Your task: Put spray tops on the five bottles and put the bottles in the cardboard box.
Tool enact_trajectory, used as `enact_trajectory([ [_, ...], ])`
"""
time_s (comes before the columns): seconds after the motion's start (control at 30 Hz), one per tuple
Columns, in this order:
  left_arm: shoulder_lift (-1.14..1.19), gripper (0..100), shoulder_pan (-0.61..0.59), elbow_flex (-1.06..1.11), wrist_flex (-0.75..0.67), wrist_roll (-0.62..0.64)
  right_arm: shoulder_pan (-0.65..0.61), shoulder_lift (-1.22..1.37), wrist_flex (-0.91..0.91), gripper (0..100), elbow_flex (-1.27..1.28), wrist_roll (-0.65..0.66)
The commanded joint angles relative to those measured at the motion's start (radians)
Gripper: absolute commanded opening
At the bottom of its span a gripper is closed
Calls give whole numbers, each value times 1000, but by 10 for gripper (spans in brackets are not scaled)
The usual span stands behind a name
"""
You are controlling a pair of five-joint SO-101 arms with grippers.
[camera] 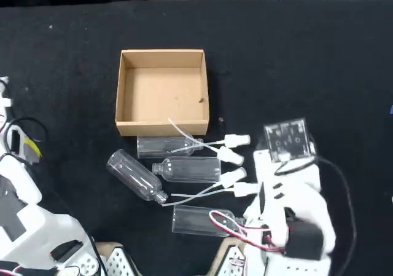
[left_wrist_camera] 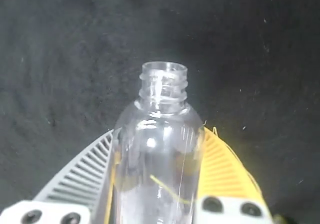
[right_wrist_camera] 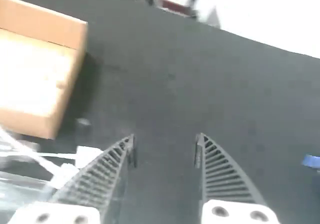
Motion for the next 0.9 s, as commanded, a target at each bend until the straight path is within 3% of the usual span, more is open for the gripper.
enact_trajectory([
  [0.0,-20,30,30,-30,-72,169,-150,282,-77,174,-157,-107],
  [0.13,-80,30,30,73,-187,276,-272,556,-157,175,-257,-198],
  [0.27,-229,30,68,243,-304,384,-315,849,-196,178,-383,-250],
  [0.53,-532,32,288,587,-635,548,-344,1279,-204,211,-622,-384],
  [0.63,-551,33,351,608,-652,603,-370,1365,-241,263,-661,-382],
  [0.87,-505,32,363,650,-658,694,-367,1514,-402,237,-662,-385],
])
